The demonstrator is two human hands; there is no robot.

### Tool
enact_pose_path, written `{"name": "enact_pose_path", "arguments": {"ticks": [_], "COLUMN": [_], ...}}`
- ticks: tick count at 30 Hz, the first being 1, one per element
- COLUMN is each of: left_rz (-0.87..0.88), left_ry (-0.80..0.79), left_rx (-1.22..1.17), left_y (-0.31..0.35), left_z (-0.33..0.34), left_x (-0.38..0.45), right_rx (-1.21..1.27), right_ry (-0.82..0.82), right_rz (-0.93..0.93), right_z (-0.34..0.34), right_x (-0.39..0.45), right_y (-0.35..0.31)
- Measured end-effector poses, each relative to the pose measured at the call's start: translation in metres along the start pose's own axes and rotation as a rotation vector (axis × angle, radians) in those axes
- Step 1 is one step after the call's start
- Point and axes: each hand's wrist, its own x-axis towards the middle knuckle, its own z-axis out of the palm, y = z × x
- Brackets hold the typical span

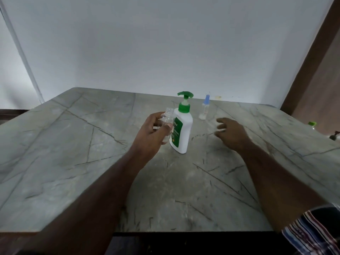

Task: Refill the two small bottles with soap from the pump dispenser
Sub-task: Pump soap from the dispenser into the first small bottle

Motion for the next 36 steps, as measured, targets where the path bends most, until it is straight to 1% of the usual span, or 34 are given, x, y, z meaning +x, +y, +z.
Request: {"name": "enact_pose_path", "arguments": {"ticks": [2,4,7,10,11,14,15,17,19,20,23,25,27,30,32,34,36], "left_rz": [-0.021,-0.033,-0.047,-0.054,-0.060,-0.065,-0.068,-0.076,-0.087,-0.088,-0.089,-0.094,-0.098,-0.110,-0.112,-0.114,-0.123], "left_ry": [0.032,0.067,0.118,0.141,0.149,0.194,0.208,0.224,0.222,0.216,0.200,0.189,0.185,0.198,0.194,0.174,0.157], "left_rx": [0.004,0.001,0.019,0.069,0.093,0.137,0.139,0.142,0.155,0.166,0.210,0.225,0.246,0.278,0.283,0.287,0.296], "left_y": [-0.001,-0.003,-0.007,-0.010,-0.011,-0.013,-0.013,-0.014,-0.015,-0.015,-0.013,-0.011,-0.009,-0.008,-0.007,-0.007,-0.007], "left_z": [-0.002,-0.005,-0.011,-0.010,-0.010,-0.013,-0.014,-0.016,-0.016,-0.016,-0.014,-0.013,-0.014,-0.015,-0.015,-0.015,-0.014], "left_x": [0.001,0.003,0.007,0.011,0.012,0.016,0.016,0.018,0.018,0.018,0.017,0.015,0.013,0.012,0.010,0.009,0.008], "right_rx": [0.218,0.350,0.397,0.355,0.399,0.689,0.708,0.660,0.533,0.483,0.465,0.530,0.598,0.573,0.555,0.650,0.847], "right_ry": [-0.134,-0.234,-0.261,-0.329,-0.371,-0.547,-0.579,-0.584,-0.543,-0.530,-0.543,-0.561,-0.562,-0.569,-0.525,-0.450,-0.415], "right_rz": [-0.054,-0.093,-0.103,-0.066,-0.043,0.030,0.030,0.003,-0.030,-0.019,-0.027,-0.047,-0.029,-0.032,-0.006,0.027,0.073], "right_z": [0.016,0.029,0.040,0.055,0.060,0.066,0.066,0.066,0.066,0.068,0.073,0.069,0.066,0.067,0.063,0.053,0.041], "right_x": [0.010,0.018,0.027,0.037,0.039,0.040,0.040,0.045,0.049,0.052,0.057,0.049,0.045,0.044,0.043,0.037,0.032], "right_y": [-0.032,-0.056,-0.080,-0.089,-0.090,-0.095,-0.095,-0.093,-0.086,-0.080,-0.073,-0.081,-0.085,-0.083,-0.081,-0.083,-0.085]}}
